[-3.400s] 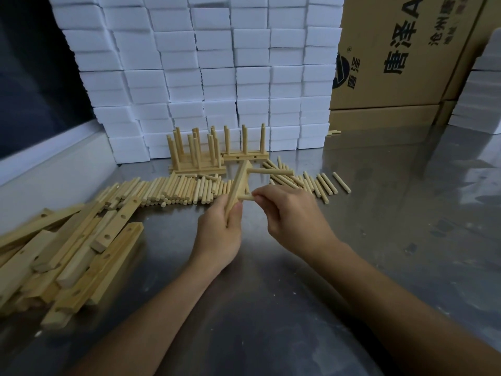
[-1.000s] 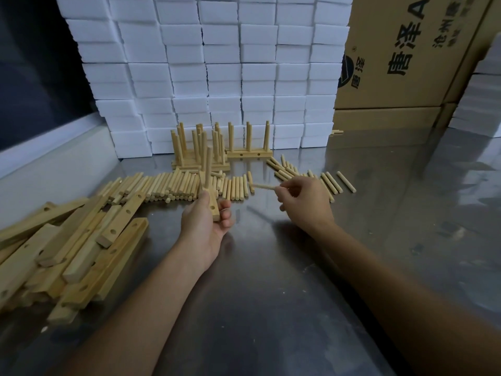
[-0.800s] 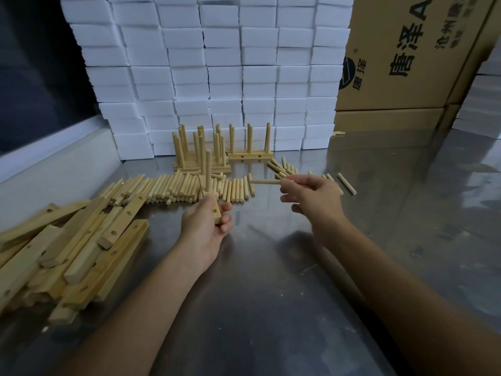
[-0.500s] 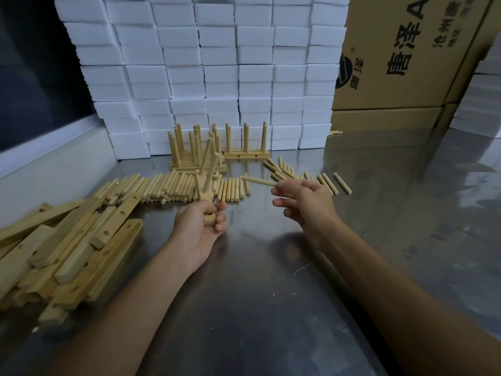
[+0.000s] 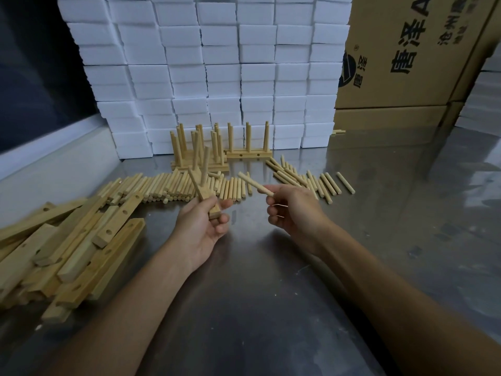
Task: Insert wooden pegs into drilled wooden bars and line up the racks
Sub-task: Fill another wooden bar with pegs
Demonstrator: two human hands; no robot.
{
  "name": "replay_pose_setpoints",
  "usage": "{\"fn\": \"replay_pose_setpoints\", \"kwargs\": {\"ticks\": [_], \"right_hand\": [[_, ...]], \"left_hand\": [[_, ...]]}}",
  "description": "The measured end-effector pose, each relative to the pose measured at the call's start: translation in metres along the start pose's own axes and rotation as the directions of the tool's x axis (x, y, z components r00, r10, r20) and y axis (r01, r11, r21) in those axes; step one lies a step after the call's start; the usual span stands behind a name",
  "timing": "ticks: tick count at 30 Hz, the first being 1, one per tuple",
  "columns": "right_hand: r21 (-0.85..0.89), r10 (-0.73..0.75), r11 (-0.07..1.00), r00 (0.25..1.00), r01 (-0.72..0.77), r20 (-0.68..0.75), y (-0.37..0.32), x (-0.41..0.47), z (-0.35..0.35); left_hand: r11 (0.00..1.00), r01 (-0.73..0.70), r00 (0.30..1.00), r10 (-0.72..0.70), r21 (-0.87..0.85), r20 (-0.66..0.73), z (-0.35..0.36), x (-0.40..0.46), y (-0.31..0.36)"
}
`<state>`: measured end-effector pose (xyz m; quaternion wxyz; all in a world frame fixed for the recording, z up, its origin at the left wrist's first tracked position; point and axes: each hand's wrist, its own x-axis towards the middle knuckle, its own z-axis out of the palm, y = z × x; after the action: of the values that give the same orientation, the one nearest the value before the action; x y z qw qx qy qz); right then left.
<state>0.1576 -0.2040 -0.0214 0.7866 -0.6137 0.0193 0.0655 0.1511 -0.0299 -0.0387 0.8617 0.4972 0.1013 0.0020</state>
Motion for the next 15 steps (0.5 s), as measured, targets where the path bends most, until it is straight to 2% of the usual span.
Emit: {"fn": "replay_pose_setpoints", "kwargs": {"ticks": [2,4,9,15], "right_hand": [[0.010,-0.001,1.000,1.000,0.001,-0.021,0.0007,0.0002,0.0008],[-0.056,-0.032,0.998,0.999,0.031,-0.019,0.0024,0.0004,-0.0014],[0.003,-0.025,1.000,0.999,0.025,0.036,0.0039,-0.0012,-0.0027],[-0.080,-0.024,0.996,0.993,0.033,0.115,0.0039,-0.0019,0.0000]], "left_hand": [[1.000,-0.003,1.000,0.003,0.002,0.006,-0.0005,0.0002,0.0006],[1.000,0.003,1.000,-0.003,-0.016,0.023,0.0005,-0.0007,0.0012],[0.991,0.061,0.997,-0.057,-0.117,0.043,0.0046,-0.0037,0.0012],[0.971,0.103,0.995,-0.097,-0.218,0.040,0.0035,-0.0035,0.0002]]}}
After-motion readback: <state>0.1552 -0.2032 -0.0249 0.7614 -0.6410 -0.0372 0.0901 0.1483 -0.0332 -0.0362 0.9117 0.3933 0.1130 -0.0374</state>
